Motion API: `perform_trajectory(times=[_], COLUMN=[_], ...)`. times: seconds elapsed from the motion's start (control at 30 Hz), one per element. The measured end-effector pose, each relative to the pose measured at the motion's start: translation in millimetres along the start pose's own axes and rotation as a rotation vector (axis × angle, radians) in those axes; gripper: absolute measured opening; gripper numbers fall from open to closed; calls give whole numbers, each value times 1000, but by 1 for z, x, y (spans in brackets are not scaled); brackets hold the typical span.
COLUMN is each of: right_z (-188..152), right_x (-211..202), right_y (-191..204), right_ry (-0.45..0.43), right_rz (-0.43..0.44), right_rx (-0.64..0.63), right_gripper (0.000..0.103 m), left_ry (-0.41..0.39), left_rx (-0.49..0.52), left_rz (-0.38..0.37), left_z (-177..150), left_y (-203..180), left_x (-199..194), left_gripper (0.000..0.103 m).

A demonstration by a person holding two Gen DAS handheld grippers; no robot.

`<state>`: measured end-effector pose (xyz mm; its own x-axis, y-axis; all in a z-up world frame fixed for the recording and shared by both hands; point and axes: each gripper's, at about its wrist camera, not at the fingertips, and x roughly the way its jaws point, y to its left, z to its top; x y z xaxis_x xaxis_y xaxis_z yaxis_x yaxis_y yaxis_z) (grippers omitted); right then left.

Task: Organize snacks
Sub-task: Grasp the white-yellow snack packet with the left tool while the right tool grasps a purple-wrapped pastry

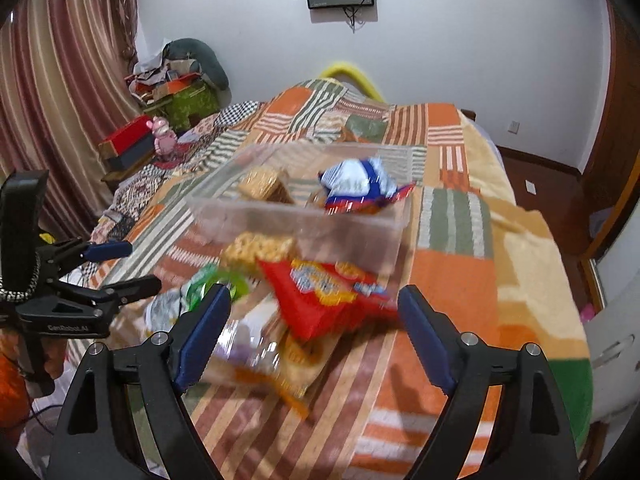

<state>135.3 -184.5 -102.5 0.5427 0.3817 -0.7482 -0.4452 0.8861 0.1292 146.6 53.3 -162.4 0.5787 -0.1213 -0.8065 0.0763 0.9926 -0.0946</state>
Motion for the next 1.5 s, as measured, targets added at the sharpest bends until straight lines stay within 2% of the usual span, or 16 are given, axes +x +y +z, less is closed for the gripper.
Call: perform_trajectory(times=[0.23,0.3,0.37,0.43,0.57,0.67,1.0,1.1,1.17,1.3,1.5], right_z=[-13,-15,-16,-16,-14,-13,-9,-8,-9,-9,-7], right_x=[2,2,4,6,12,23,45,46,44,38,20], right_y=[9,15,20,24,31,36,39,39,38,36,37], right_ry=[23,29,36,42,52,80,117,110,106,91,49], right_rz=[50,60,70,84,93,85,40,27,28,31,16], right_rx=[29,21,10,6,-1,-10,-14,-19,-14,-5,-24], right_gripper=[83,79,68,61,57,56,54,52,51,47,45], left_ry=[63,73,76,74,77,78,41,23,19,17,-13], left_rx=[-14,-23,-25,-30,-76,-115,-100,-115,-124,-155,-131], left_rz=[-12,-8,12,24,9,-38,-72,-78,-83,-94,-66], left_z=[-33,-40,-45,-49,-52,-52,-42,-43,-42,-41,-39], left_y=[-1,2,6,12,27,34,27,30,34,40,33], left_x=[19,24,26,27,27,29,41,40,38,36,23], left_gripper=[83,83,83,83,83,83,82,74,63,58,56])
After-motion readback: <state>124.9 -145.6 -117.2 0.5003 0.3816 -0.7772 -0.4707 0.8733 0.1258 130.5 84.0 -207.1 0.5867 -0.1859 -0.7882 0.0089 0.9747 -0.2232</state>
